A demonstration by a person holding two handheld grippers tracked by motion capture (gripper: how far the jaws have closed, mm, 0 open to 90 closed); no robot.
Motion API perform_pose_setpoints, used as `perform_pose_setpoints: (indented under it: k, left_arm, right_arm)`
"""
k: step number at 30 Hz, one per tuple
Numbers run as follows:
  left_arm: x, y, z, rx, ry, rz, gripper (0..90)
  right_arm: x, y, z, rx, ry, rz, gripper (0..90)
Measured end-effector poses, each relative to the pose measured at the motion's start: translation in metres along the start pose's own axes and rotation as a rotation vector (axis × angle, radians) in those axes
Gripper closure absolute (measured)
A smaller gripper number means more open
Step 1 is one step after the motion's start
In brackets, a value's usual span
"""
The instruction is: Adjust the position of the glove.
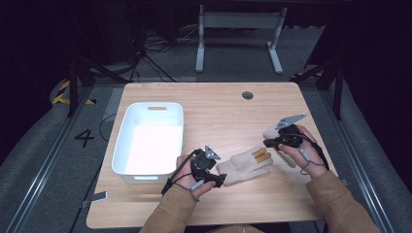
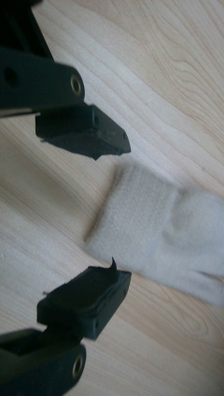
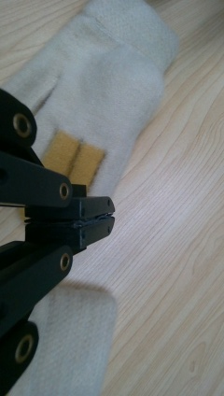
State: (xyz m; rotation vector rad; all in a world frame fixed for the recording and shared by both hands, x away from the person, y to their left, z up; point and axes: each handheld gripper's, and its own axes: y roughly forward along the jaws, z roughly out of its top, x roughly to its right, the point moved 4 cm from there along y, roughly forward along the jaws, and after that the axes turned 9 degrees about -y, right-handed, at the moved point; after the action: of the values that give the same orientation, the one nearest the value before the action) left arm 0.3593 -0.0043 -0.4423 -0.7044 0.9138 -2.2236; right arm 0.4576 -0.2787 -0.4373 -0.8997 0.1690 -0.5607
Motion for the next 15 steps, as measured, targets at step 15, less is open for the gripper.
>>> perform_pose_setpoints:
  k: [15]
  left_arm:
    - [-0.004, -0.01, 0.003, 0.034, 0.01, 0.001, 27.7]
  right_arm:
    - [-0.005, 0.031, 0.007, 0.02, -0.025, 0.001, 90.0]
